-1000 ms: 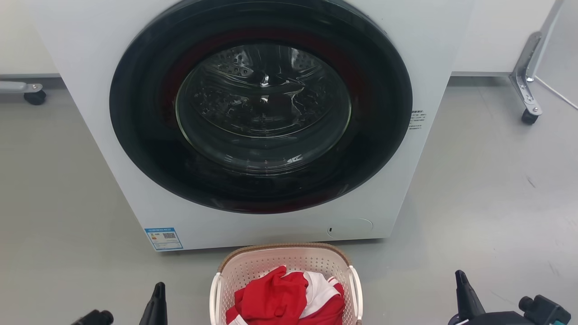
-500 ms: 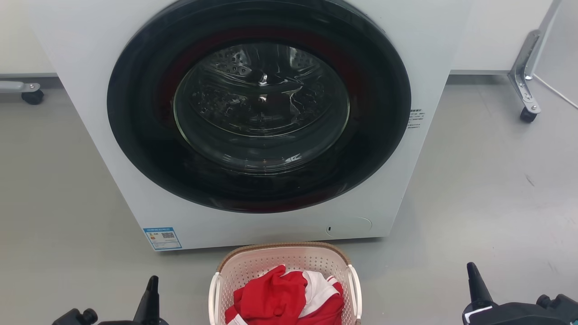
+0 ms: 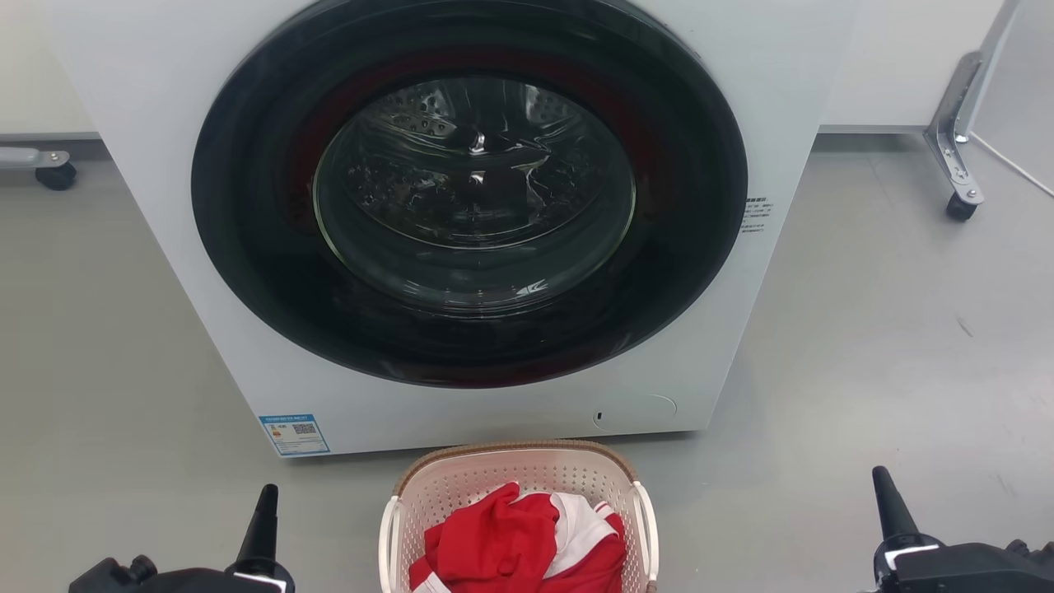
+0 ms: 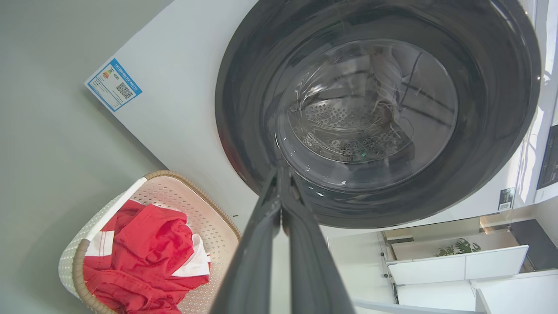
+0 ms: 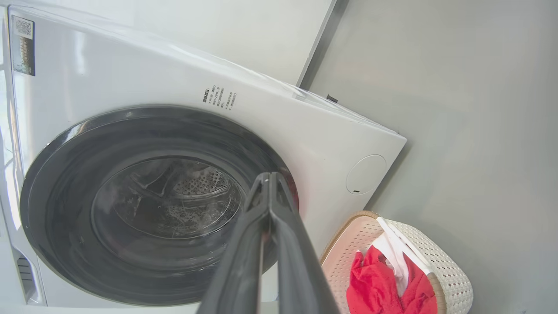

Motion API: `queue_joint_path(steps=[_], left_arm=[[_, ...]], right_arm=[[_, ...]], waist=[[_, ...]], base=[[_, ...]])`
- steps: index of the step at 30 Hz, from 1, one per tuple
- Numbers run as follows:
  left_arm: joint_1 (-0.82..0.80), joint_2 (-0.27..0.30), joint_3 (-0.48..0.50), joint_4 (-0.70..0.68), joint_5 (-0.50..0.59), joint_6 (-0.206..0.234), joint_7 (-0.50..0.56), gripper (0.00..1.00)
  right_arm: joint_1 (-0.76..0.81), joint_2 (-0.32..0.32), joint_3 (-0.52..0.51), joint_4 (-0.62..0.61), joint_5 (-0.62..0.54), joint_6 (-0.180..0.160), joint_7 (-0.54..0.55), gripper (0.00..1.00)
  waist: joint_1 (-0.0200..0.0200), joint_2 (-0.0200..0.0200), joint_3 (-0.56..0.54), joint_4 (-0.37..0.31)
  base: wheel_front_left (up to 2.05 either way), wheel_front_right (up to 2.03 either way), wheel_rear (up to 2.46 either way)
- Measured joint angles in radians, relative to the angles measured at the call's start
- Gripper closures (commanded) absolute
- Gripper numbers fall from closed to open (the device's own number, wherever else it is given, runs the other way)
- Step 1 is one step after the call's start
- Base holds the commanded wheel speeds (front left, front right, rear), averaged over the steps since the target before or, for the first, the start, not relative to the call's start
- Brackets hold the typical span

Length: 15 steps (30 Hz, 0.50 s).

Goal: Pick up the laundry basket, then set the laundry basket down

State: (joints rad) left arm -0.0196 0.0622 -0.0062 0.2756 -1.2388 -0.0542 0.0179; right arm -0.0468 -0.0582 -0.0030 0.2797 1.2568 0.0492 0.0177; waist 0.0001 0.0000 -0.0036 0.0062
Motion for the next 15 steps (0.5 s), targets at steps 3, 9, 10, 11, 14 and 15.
queue_joint_path(steps=[3,9,10,11,14,15], left_arm=[[-0.002,-0.002,0.009,0.003,-0.033,-0.008,0.01,1.0],[-0.02,-0.005,0.033,0.006,-0.118,-0.019,0.034,1.0],[-0.021,-0.006,0.035,0.007,-0.131,-0.027,0.035,1.0],[-0.021,-0.007,0.039,0.007,-0.143,-0.027,0.04,1.0],[-0.024,-0.009,0.051,0.01,-0.186,-0.037,0.051,1.0],[-0.027,-0.009,0.056,0.011,-0.198,-0.04,0.052,1.0]], right_arm=[[-0.007,0.002,-0.015,0.001,0.035,0.008,0.012,1.0],[-0.01,0.005,-0.044,0.007,0.112,0.023,0.034,1.0],[-0.011,0.005,-0.049,0.008,0.127,0.025,0.035,1.0],[-0.013,0.006,-0.053,0.009,0.14,0.029,0.037,1.0],[-0.021,0.007,-0.067,0.011,0.175,0.036,0.049,1.0],[-0.024,0.008,-0.073,0.011,0.19,0.04,0.053,1.0]], waist=[[0.0,0.0,0.001,-0.001],[0.0,0.0,0.002,-0.002],[0.0,0.0,0.002,-0.002],[0.0,0.0,0.002,-0.003],[0.0,0.0,0.003,-0.003],[0.0,0.0,0.003,-0.004]], base=[[0.0,0.0,0.0],[0.0,0.0,0.0],[0.0,0.0,0.0],[0.0,0.0,0.0],[0.0,0.0,0.0],[0.0,0.0,0.0]])
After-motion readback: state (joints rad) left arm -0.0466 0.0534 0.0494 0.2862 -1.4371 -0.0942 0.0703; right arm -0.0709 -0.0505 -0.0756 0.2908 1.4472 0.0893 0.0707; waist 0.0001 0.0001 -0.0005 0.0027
